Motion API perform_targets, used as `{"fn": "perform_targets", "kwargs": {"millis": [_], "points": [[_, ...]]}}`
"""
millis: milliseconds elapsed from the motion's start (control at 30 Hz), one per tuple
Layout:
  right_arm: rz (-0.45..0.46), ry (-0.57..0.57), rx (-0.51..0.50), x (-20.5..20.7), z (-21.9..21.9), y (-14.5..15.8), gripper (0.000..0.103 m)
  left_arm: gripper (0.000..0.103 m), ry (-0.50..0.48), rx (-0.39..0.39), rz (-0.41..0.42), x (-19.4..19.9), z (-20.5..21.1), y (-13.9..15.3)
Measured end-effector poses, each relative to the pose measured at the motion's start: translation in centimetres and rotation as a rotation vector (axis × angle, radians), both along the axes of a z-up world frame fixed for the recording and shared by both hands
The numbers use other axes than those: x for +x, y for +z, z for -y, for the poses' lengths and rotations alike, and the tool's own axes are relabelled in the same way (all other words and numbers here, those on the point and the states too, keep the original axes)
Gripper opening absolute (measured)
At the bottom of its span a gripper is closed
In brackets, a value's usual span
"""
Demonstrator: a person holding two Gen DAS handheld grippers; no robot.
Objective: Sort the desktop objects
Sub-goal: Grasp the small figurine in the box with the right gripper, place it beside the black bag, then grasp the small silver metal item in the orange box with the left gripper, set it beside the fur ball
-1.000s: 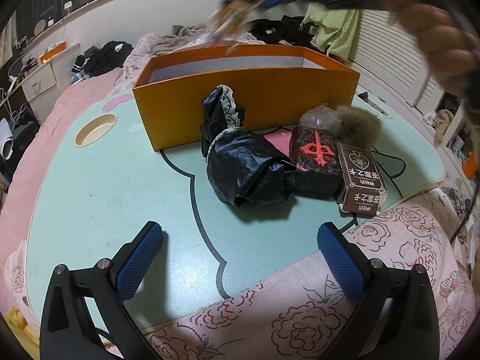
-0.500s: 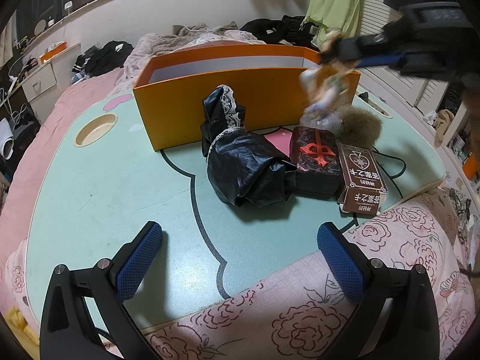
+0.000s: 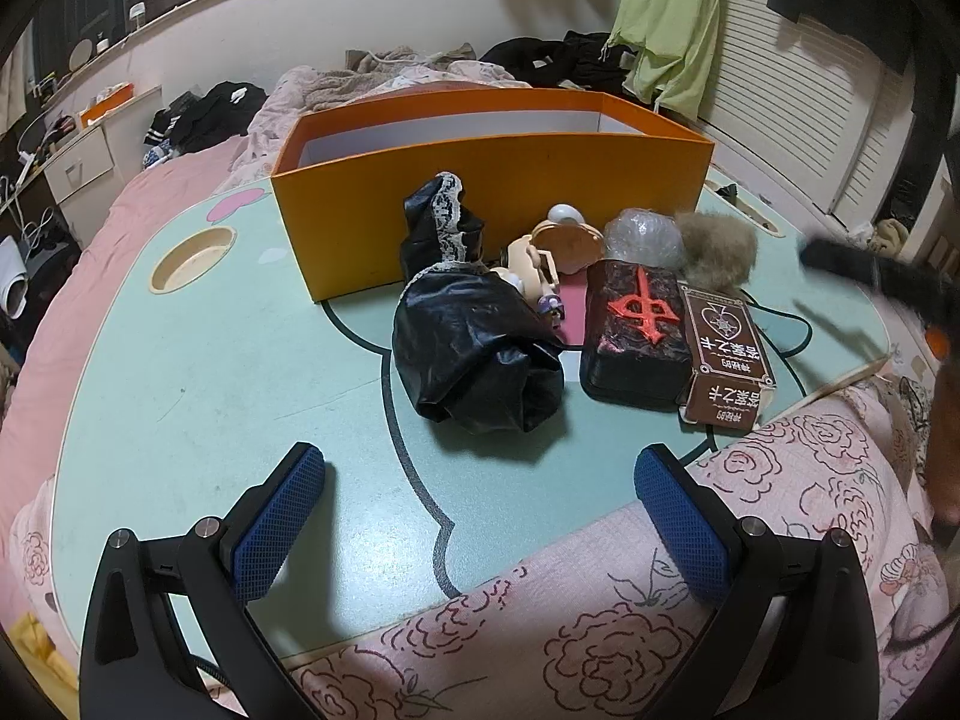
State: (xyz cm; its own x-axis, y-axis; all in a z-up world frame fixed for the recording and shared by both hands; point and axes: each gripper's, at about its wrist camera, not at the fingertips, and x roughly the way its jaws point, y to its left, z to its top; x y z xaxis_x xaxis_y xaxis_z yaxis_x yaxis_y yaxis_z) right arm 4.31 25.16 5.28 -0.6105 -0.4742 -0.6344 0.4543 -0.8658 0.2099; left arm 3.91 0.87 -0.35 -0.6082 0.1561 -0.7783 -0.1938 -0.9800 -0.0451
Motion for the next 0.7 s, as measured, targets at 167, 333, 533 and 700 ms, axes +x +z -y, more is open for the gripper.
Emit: {"fn": "perform_targets", "kwargs": {"millis": [167,333,533,700], "points": [[-0.063,-0.045,0.068,1.1,0.0,-3.5,0.084,0.103,0.002,-0.005,0.0,0.1,-0.1,0.0],[-0.086,-0.03,0.195,1.1,1.8,-3.7,0.103,0.103,0.002,-0.008,-0.001,0.1,-0.2,0.0],[-0.085,-0.03,0.192,1.1,1.6,-3.7,0.103,0.103,0.003,-0.005,-0.002,0.3,0.0,-0.1],[-0.085,-0.03,0.192,1.1,1.6,-3.7,0.103,0.103,0.023,0.032,-0.02,0.4,1.0,0.1]]}}
